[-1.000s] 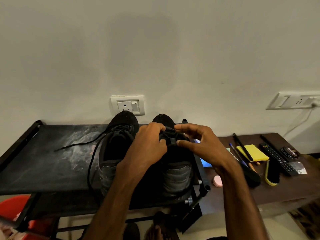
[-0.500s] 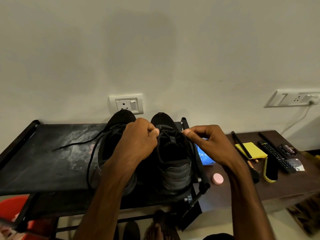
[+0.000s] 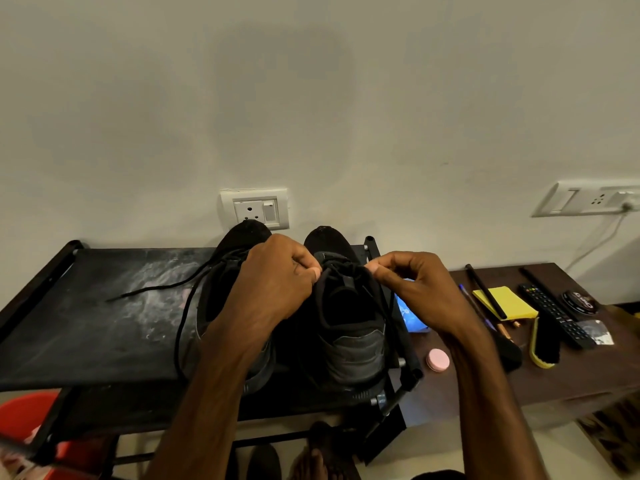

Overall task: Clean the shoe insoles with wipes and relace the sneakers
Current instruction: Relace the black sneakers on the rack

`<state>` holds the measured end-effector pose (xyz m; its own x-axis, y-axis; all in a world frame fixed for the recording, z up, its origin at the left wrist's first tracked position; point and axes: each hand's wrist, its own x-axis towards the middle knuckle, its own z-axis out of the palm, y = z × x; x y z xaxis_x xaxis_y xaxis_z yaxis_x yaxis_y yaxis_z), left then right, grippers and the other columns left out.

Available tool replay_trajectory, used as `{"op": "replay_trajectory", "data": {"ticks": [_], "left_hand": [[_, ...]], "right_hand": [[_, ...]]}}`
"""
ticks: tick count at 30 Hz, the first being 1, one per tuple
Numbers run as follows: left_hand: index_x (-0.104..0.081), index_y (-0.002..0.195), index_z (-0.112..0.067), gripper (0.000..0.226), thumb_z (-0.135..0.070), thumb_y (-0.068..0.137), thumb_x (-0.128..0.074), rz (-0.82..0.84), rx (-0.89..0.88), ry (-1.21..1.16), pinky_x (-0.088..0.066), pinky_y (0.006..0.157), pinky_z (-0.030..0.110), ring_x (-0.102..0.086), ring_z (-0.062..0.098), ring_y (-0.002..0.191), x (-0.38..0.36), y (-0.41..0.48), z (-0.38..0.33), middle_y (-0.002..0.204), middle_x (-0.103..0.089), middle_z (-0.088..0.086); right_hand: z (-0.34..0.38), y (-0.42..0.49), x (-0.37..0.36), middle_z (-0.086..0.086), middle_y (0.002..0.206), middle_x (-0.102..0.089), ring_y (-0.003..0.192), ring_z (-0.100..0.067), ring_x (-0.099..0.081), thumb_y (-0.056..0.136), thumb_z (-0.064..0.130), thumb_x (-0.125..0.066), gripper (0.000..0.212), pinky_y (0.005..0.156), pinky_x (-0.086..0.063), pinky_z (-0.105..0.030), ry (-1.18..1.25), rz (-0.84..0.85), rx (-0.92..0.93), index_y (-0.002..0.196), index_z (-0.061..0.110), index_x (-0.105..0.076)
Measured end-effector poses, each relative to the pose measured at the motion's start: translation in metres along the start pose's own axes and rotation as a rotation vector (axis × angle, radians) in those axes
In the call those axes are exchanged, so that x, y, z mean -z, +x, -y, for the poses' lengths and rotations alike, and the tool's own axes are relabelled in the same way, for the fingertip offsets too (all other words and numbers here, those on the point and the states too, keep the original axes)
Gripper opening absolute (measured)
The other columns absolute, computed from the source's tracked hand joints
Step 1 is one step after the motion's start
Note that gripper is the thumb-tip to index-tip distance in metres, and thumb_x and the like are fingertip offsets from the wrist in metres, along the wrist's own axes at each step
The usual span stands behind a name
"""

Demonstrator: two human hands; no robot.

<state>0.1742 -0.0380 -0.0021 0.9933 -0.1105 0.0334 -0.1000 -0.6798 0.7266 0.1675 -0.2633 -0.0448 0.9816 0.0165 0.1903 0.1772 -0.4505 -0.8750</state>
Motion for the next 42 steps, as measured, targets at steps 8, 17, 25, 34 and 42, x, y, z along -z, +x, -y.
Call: {"op": "replay_trajectory", "data": {"ticks": [8, 17, 25, 34, 42], "left_hand": [[-0.070, 0.087, 0.008, 0.020, 0.001, 0.088, -0.052, 0.015, 0.060, 0.024, -0.056, 0.075, 0.045, -0.069, 0.034, 0.081, -0.007, -0.003, -0.009, 0.084, -0.072, 0.021], [-0.066, 0.093, 0.012, 0.024, 0.002, 0.090, -0.044, 0.037, 0.104, -0.047, -0.057, 0.077, 0.054, -0.069, 0.044, 0.084, -0.009, 0.003, -0.007, 0.088, -0.072, 0.026], [-0.064, 0.088, -0.010, 0.016, -0.011, 0.097, -0.052, -0.022, 0.014, -0.007, -0.044, 0.065, 0.014, -0.066, 0.018, 0.081, -0.012, 0.002, -0.003, 0.096, -0.072, 0.013], [-0.076, 0.107, -0.020, 0.017, -0.024, 0.099, -0.062, -0.118, -0.121, -0.009, -0.041, 0.068, 0.005, -0.062, -0.001, 0.081, -0.024, 0.007, -0.003, 0.099, -0.074, -0.006], [-0.080, 0.092, -0.019, 0.012, -0.020, 0.095, -0.068, -0.127, -0.126, 0.033, -0.044, 0.072, 0.008, -0.064, 0.001, 0.079, -0.022, 0.013, 0.003, 0.090, -0.074, -0.007]], "right_hand": [[0.006, -0.001, -0.001, 0.004, 0.069, -0.075, 0.067, -0.003, -0.071, 0.103, 0.008, -0.054, 0.022, 0.065, -0.054, -0.014, 0.219, 0.016, -0.149, 0.104, -0.006, -0.071], [0.010, -0.002, -0.002, 0.007, 0.065, -0.073, 0.061, 0.000, -0.068, 0.105, 0.006, -0.048, 0.022, 0.062, -0.053, -0.012, 0.278, 0.011, -0.238, 0.107, -0.004, -0.068], [0.015, 0.001, -0.006, 0.001, 0.096, -0.078, 0.093, -0.006, -0.073, 0.100, 0.013, -0.061, 0.019, 0.086, -0.057, -0.019, 0.100, -0.045, -0.110, 0.114, 0.008, -0.073], [0.022, 0.006, -0.020, 0.005, 0.084, -0.077, 0.082, -0.021, -0.072, 0.094, 0.018, -0.069, 0.014, 0.081, -0.060, -0.036, -0.106, -0.029, -0.026, 0.100, 0.021, -0.081], [0.015, 0.011, -0.019, 0.001, 0.085, -0.079, 0.088, -0.017, -0.074, 0.097, 0.025, -0.065, 0.019, 0.088, -0.058, -0.046, -0.102, -0.006, -0.051, 0.093, 0.021, -0.083]]}}
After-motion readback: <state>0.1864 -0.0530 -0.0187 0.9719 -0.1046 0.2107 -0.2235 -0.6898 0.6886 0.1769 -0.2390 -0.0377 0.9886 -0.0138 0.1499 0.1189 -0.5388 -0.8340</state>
